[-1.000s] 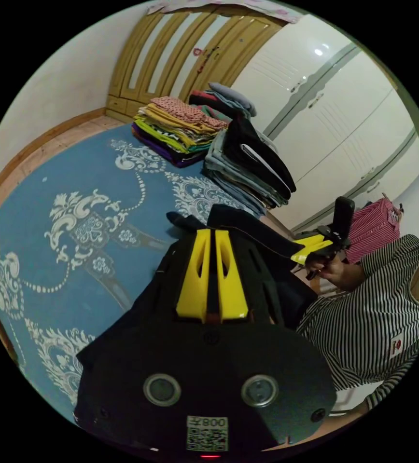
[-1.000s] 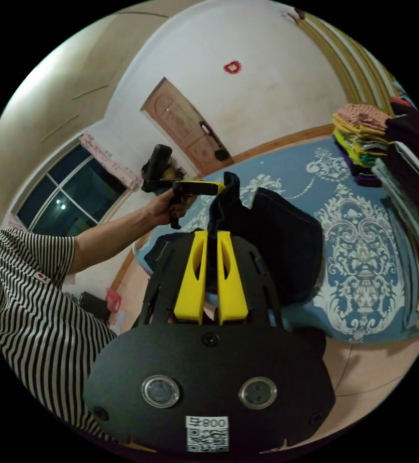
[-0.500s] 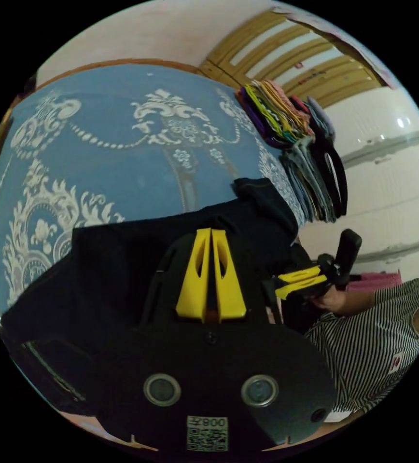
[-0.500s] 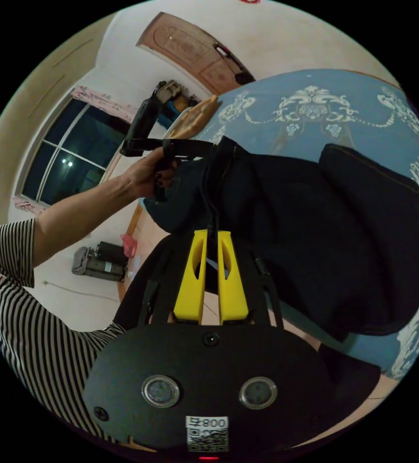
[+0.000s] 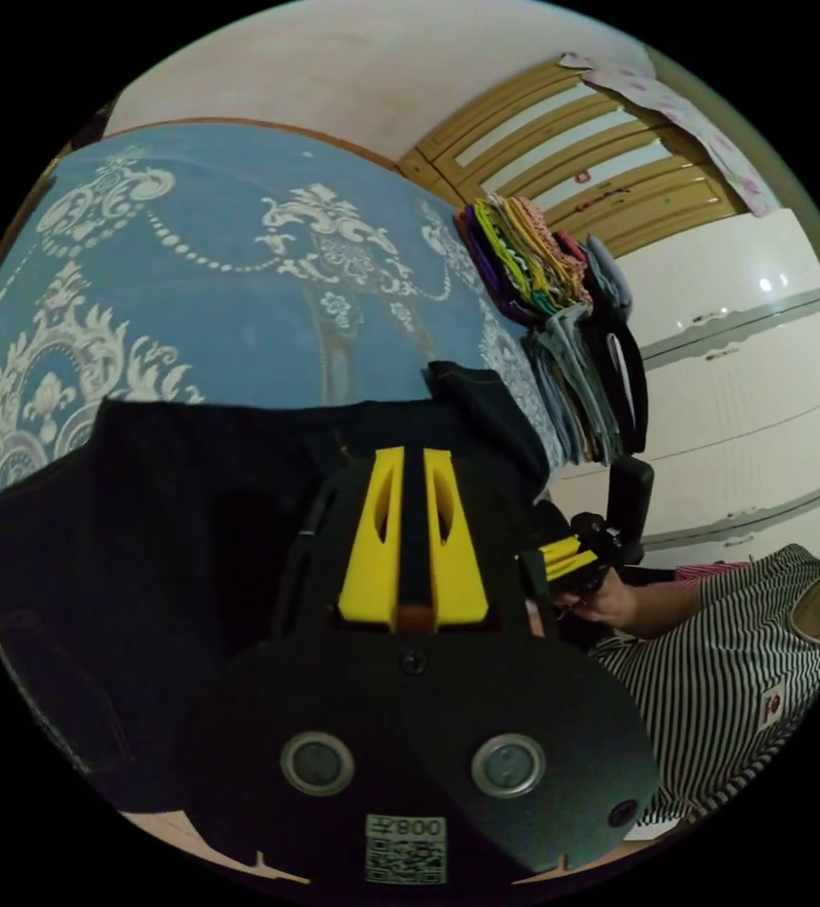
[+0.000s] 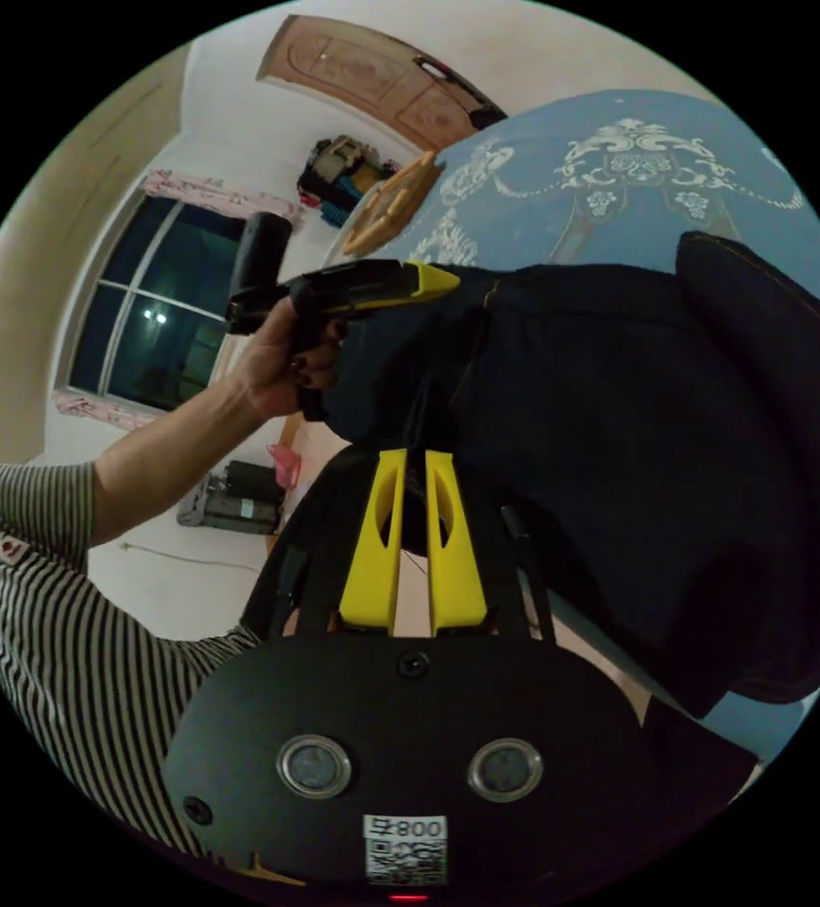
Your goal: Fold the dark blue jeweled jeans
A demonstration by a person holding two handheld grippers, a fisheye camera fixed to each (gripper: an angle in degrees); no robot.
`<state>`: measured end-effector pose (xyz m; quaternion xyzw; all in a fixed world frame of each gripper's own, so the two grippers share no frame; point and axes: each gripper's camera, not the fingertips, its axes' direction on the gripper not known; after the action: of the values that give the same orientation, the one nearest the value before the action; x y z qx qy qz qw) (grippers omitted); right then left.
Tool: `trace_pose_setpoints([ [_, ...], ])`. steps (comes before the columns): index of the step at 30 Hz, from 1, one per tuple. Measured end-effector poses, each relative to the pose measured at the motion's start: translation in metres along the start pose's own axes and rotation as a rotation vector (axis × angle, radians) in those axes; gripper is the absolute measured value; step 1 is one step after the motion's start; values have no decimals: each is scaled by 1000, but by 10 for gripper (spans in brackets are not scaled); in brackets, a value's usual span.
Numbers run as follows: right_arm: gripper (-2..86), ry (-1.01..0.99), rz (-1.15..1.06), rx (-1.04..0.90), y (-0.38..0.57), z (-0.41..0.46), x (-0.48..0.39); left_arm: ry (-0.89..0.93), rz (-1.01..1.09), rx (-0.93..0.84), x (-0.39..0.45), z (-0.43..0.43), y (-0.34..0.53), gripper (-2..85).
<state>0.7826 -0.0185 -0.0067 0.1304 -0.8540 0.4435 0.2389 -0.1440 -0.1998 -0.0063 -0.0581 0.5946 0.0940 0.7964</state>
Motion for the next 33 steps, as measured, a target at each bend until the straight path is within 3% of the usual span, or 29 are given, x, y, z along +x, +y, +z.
trace_pose_setpoints([
  [3, 59, -12, 34, 128, -8, -46, 24, 63, 48, -30, 13, 0, -21, 79],
  [9, 75, 343, 249, 365, -28, -148, 111, 27, 54, -199, 27, 18, -63, 112],
  [18, 77, 429, 392, 240, -93, -159, 202, -26, -1, -317, 32, 13, -82, 88],
  [26, 21, 303, 385, 248, -100, -175, 233, 41, 76, -246, 48, -27, -78, 46],
  [33, 10, -39, 204, 585, -48, -237, 217, 146, 333, -189, 83, -73, -74, 21],
])
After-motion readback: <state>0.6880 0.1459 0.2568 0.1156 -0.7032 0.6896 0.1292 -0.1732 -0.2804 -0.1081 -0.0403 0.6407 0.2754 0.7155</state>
